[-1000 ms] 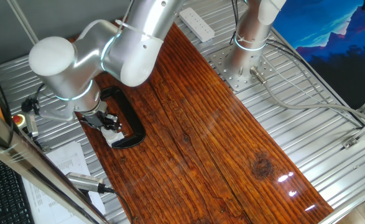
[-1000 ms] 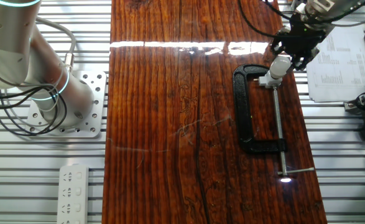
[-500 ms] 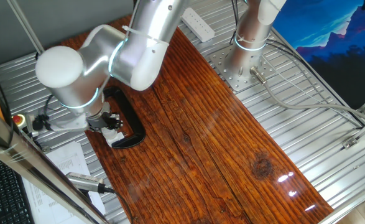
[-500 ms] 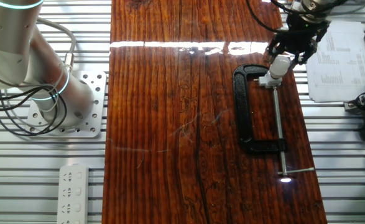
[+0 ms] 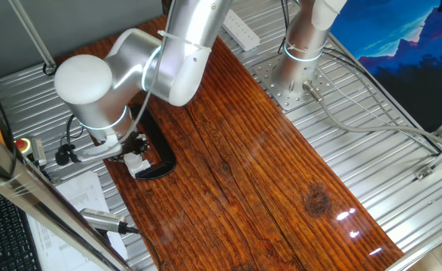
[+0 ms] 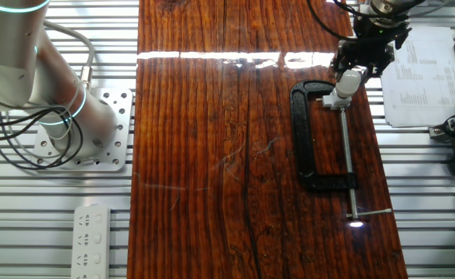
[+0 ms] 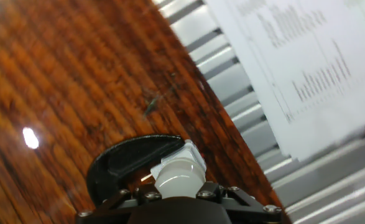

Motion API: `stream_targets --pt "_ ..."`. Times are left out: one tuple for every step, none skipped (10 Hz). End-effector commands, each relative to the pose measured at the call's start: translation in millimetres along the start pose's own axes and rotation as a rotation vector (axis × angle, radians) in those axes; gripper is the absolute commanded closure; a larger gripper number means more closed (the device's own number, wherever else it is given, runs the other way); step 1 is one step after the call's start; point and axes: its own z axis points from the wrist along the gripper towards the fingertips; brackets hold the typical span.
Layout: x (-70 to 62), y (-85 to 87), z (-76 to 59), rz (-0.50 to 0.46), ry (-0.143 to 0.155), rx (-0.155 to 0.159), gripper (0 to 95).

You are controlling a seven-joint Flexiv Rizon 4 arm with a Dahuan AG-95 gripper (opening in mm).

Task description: Take out the light bulb by rotating it

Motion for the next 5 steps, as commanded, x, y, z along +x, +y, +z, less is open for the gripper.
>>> stream_targets --pt "-0.6 -0.2 1.2 -0.116 -0.005 0.009 95.0" --pt "-0.6 -0.2 1.2 -0.144 -0.007 0.010 95.0" --pt "-0.6 -0.2 1.2 -0.188 -0.011 0.016 95.0" --pt "-0.6 -0.2 1.2 -0.235 -0.013 0.022 95.0" --pt "-0.6 -0.2 1.2 -0.275 -0.018 0.029 95.0"
